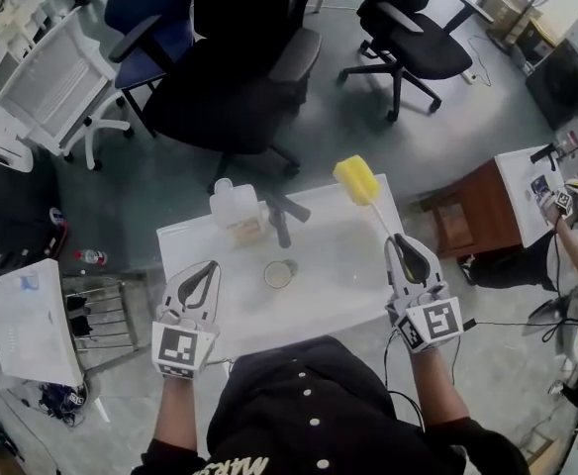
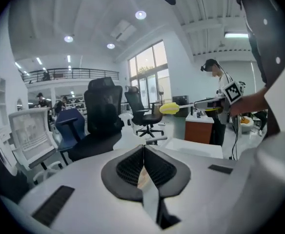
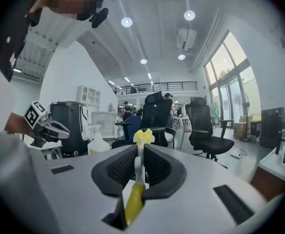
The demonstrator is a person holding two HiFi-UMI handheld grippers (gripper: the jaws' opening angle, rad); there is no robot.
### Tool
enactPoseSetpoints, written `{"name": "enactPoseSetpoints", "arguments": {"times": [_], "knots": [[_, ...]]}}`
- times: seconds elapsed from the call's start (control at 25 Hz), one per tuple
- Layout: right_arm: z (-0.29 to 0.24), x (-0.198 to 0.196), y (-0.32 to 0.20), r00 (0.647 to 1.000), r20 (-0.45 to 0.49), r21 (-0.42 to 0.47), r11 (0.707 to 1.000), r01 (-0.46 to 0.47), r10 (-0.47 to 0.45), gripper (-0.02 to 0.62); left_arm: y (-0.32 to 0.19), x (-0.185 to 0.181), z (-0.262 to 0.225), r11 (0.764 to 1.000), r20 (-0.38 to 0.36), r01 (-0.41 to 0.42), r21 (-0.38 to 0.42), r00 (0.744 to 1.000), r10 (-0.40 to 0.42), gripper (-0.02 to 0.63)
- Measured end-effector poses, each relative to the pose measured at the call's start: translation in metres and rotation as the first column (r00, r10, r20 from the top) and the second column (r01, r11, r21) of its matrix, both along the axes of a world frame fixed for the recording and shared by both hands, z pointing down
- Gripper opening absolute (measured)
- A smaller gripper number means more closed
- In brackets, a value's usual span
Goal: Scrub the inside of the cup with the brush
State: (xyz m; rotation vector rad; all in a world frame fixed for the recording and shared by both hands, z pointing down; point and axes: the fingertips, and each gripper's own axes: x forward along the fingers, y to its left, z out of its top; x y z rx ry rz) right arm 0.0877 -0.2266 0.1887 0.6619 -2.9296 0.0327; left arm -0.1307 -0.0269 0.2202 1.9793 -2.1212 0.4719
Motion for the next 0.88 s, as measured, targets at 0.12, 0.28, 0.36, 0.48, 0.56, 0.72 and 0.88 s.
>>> {"name": "enactPoseSetpoints", "arguments": {"times": [0.12, 0.28, 0.36, 0.48, 0.56, 0.72, 0.88], "knots": [[-0.021, -0.006, 0.001, 0.998, 0.058, 0.028, 1.000, 0.007, -0.009, 0.054, 0.002, -0.003, -0.024, 0.998, -0.001, 0.028, 0.060, 1.000, -0.028, 0.028], [-0.046, -0.008, 0.002, 0.995, 0.099, 0.068, 0.998, 0.007, -0.014, 0.054, 0.005, -0.004, -0.053, 0.991, 0.009, 0.046, 0.126, 0.999, -0.048, 0.026], [-0.056, -0.008, 0.002, 0.993, 0.119, 0.089, 0.996, -0.003, -0.007, 0.054, 0.008, -0.004, -0.066, 0.987, 0.022, 0.053, 0.150, 0.998, -0.057, 0.026], [-0.067, -0.004, 0.004, 0.990, 0.142, 0.105, 0.994, -0.022, 0.007, 0.054, 0.015, 0.000, -0.075, 0.983, 0.045, 0.072, 0.169, 0.996, -0.080, 0.026], [-0.072, -0.001, 0.006, 0.988, 0.151, 0.115, 0.993, -0.029, 0.012, 0.054, 0.018, 0.004, -0.081, 0.975, 0.052, 0.087, 0.203, 0.994, -0.100, 0.026], [-0.078, 0.001, 0.012, 0.986, 0.165, 0.122, 0.992, -0.033, 0.013, 0.054, 0.023, 0.008, -0.084, 0.970, 0.073, 0.111, 0.217, 0.989, -0.129, 0.026], [-0.079, 0.003, 0.014, 0.986, 0.167, 0.124, 0.992, -0.039, 0.018, 0.054, 0.020, 0.011, -0.093, 0.962, 0.069, 0.126, 0.243, 0.987, -0.147, 0.026]]}}
